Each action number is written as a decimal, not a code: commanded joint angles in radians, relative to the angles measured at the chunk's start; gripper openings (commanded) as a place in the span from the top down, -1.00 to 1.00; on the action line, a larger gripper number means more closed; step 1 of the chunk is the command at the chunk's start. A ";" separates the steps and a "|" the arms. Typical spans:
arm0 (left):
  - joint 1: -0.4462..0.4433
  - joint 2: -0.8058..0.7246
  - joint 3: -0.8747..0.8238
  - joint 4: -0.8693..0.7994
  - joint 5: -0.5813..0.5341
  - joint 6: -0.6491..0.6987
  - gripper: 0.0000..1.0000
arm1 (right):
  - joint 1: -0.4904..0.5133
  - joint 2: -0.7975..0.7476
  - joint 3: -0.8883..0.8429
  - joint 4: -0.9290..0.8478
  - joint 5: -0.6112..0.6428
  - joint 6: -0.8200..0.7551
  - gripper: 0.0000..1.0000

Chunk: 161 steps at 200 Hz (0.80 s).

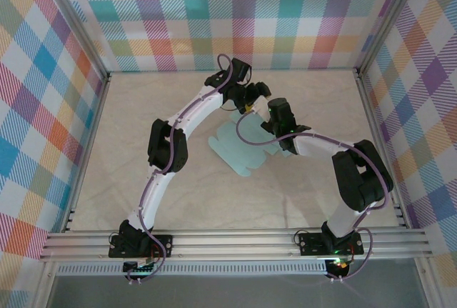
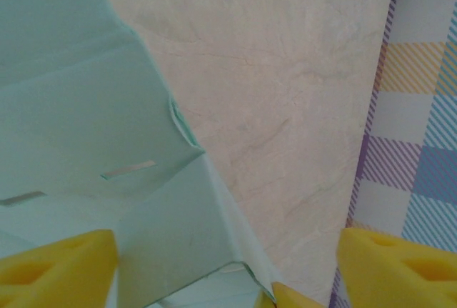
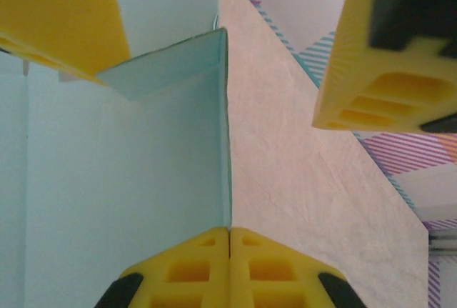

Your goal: Fold the paper box

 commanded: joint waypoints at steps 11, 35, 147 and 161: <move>0.028 -0.184 -0.126 0.006 -0.070 0.185 -0.92 | -0.046 -0.019 0.004 0.005 -0.089 0.091 1.00; 0.080 -0.380 -0.458 0.233 -0.152 0.240 -1.00 | -0.093 -0.048 -0.012 -0.020 -0.140 0.105 1.00; 0.246 -0.415 -0.794 0.486 0.221 0.668 -1.00 | -0.212 -0.172 -0.066 -0.098 -0.474 0.117 1.00; 0.234 -0.413 -0.818 0.507 0.255 0.718 -0.99 | -0.221 -0.175 -0.055 -0.122 -0.511 0.118 1.00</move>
